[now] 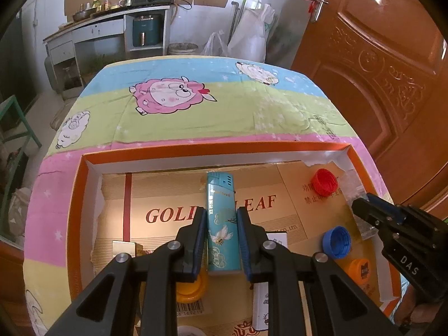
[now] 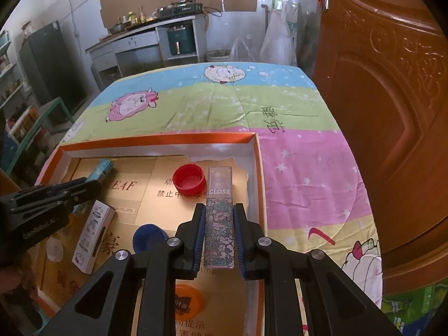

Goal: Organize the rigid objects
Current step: 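Open both tools to release the GLOSS tube and teal lighter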

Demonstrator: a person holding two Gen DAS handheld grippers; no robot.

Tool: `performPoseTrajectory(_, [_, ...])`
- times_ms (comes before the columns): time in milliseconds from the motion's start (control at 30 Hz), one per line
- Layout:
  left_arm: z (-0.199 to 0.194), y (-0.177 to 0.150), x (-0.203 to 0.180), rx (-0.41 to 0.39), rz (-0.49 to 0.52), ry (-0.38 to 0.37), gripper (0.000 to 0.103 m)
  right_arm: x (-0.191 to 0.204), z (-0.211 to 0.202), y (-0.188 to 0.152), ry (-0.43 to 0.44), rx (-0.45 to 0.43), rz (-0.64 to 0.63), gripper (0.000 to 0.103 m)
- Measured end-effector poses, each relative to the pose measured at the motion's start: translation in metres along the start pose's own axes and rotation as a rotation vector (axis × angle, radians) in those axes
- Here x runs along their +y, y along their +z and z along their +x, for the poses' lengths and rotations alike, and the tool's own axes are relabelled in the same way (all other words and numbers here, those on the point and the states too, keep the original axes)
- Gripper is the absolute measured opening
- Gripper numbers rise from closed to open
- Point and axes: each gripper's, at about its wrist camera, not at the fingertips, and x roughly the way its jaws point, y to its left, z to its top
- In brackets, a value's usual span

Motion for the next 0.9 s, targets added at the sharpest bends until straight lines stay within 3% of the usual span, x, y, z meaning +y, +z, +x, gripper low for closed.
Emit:
performPoseTrajectory(533, [0.001, -0.001, 0.003, 0.011, -0.026, -0.01, 0.024, 0.004, 0.01, 0.002, -0.019, 0.029, -0.015, 0.021])
performPoseTrajectory(633, [0.0, -0.001, 0.005, 0.004, -0.034, -0.02, 0.033, 0.007, 0.012, 0.001, -0.022, 0.035, -0.02, 0.021])
performPoseTrajectory(700, [-0.002, -0.002, 0.006, -0.005, -0.038, -0.028, 0.046, 0.008, 0.012, 0.001, -0.024, 0.032, -0.019, 0.026])
performPoseTrajectory(900, [-0.016, -0.005, 0.005, -0.038, -0.033, -0.034, 0.047, 0.008, 0.001, 0.002, -0.043, -0.006, -0.011, 0.032])
